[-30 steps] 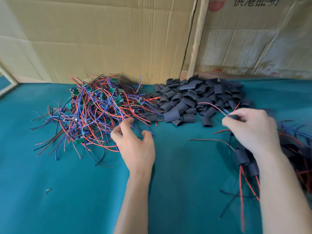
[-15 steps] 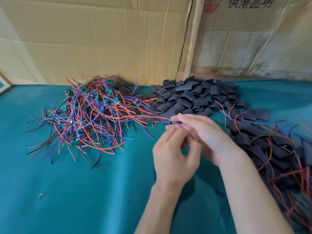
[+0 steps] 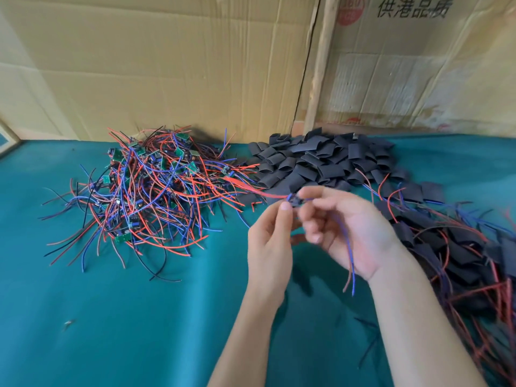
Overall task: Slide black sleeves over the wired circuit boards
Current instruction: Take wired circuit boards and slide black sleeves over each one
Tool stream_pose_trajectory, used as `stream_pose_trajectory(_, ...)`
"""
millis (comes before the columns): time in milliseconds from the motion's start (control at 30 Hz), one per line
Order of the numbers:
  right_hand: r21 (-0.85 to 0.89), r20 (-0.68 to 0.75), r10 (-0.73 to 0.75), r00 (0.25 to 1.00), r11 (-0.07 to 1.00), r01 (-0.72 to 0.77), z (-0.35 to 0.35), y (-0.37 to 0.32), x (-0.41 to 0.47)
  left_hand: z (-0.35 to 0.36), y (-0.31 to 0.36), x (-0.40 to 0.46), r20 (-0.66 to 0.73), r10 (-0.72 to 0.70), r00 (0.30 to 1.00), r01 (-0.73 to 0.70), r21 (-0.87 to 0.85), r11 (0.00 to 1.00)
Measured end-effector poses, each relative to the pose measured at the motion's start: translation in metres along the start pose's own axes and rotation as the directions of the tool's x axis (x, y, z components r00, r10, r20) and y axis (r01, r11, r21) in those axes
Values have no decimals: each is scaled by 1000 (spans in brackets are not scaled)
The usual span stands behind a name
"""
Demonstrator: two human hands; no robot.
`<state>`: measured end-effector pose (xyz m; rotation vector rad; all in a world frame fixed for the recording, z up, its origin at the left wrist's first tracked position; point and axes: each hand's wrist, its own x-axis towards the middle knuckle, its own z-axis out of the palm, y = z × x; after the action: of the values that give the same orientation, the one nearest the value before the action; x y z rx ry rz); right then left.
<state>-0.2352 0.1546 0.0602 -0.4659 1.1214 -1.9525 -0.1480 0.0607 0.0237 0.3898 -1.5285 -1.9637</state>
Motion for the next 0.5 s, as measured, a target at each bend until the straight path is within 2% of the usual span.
stream_pose_trajectory(67, -173, 99, 80, 992, 983, -62, 3, 7, 2, -4, 2, 1, -40, -31, 999, 26, -114, 993)
stream_pose_trajectory(167, -296, 150, 166, 975, 948, -116, 0, 8, 1, -13, 6, 5, -134, -131, 982, 106, -179, 978)
stream_pose_trajectory(233, -385, 44, 143, 989, 916, -116, -3, 9, 2, -17, 8, 9, -194, -109, 975, 73, -187, 980)
stream_pose_trajectory(300, -537, -180, -54, 982, 842, -52, -6, 14, 7, -20, 9, 10, -236, -63, 970, 32, -133, 991)
stream_pose_trajectory(367, -743, -324, -342, 882, 669, -14, -8, 19, 12, -21, 10, 9, -222, -31, 974, 17, -66, 998)
stream_pose_trajectory(400, -835, -309, -432, 847, 549, -25, -9, 21, 15, -22, 10, 8, -192, -26, 981, 16, -53, 998)
stream_pose_trajectory(433, -908, -265, -461, 847, 416, -57, -11, 23, 17, -22, 10, 7, -153, -25, 988, 19, -46, 999)
stream_pose_trajectory(500, -974, -210, -392, 896, 166, -156, -13, 30, 22, -21, 10, 7, -76, -25, 997, 24, -14, 1000)
